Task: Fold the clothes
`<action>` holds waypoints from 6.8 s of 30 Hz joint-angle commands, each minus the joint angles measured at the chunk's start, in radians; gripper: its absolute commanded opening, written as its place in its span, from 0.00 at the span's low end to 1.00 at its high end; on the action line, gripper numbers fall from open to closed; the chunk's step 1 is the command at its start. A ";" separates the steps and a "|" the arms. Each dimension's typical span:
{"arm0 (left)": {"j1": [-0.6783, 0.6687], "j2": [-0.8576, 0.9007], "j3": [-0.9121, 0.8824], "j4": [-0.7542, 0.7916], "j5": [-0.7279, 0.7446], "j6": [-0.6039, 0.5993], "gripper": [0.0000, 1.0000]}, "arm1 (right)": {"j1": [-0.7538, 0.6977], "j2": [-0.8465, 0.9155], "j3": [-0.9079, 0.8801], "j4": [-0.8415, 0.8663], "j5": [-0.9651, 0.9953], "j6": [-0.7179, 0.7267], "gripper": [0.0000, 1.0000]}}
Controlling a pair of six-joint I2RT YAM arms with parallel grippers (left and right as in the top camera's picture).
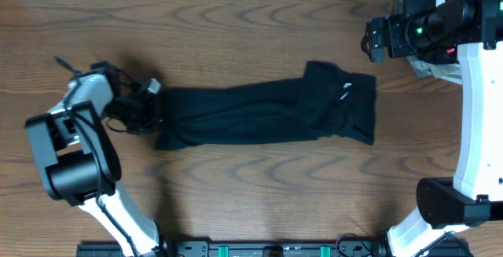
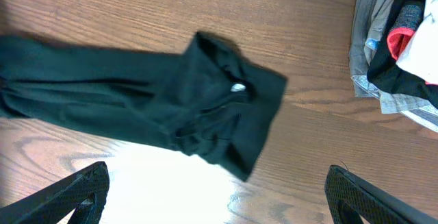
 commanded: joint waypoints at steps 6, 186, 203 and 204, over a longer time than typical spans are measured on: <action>0.045 -0.117 0.050 -0.043 -0.199 -0.016 0.06 | -0.008 0.004 -0.003 0.009 0.002 0.031 0.98; -0.621 -0.063 0.181 0.037 -0.463 -0.604 0.06 | -0.009 0.005 -0.008 -0.005 -0.023 0.031 0.99; -0.779 -0.038 0.180 0.167 -0.293 -0.606 0.06 | -0.010 0.005 -0.008 0.005 -0.023 0.031 0.99; -0.790 -0.034 0.180 0.174 -0.293 -0.607 0.06 | -0.010 0.005 -0.008 0.006 -0.023 0.031 0.99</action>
